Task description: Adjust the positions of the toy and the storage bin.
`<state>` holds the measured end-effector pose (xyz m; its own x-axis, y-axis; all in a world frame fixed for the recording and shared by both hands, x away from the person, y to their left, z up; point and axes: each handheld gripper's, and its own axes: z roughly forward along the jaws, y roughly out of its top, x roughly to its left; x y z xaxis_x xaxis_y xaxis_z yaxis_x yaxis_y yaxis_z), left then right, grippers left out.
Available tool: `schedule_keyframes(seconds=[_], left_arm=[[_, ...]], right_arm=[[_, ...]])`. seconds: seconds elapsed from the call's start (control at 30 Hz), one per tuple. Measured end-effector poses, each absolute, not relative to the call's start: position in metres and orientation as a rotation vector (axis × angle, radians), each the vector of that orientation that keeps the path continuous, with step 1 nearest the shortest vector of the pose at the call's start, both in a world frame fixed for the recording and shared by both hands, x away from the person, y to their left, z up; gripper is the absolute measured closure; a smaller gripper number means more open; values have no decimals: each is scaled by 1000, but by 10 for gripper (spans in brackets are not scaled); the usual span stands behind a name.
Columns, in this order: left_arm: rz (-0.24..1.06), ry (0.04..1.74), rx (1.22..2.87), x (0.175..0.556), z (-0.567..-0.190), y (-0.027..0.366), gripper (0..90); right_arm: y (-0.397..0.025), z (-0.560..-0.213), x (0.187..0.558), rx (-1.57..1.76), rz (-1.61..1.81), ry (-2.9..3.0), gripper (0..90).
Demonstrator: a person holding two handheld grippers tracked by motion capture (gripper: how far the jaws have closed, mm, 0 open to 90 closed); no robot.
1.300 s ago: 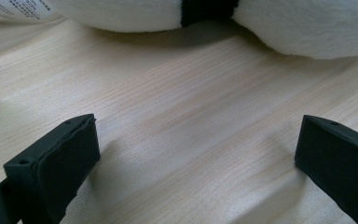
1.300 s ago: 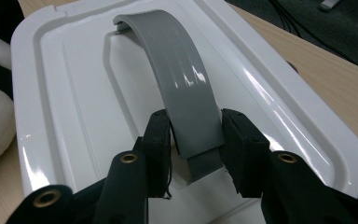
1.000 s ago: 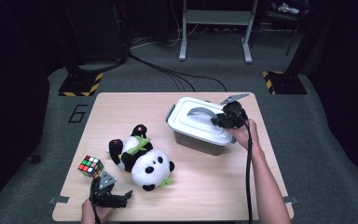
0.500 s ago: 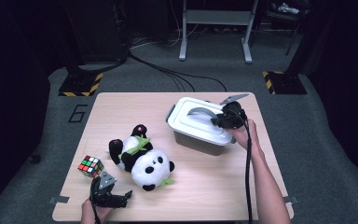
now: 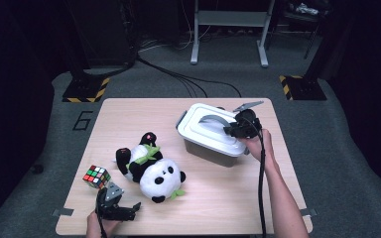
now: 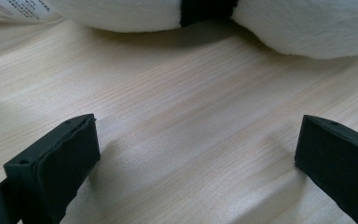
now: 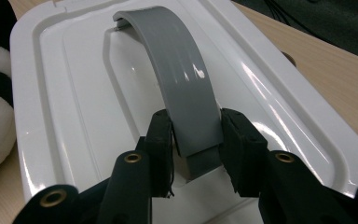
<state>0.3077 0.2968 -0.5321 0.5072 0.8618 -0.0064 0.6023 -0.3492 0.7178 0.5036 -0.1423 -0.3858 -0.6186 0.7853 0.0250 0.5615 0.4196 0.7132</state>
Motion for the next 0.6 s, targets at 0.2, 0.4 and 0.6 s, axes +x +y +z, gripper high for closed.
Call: schedule_keyframes(seconds=[0.2, 0.4, 0.6], left_arm=[[497, 1194, 2078, 308, -532, 297, 0], [497, 1192, 2080, 308, -532, 297, 0], [497, 1193, 2079, 308, -532, 297, 0]], right_arm=[[-140, -386, 499, 1194, 1009, 2355, 648], [-136, -386, 496, 1236, 1029, 2347, 647], [-132, -386, 492, 1269, 1032, 2330, 643]])
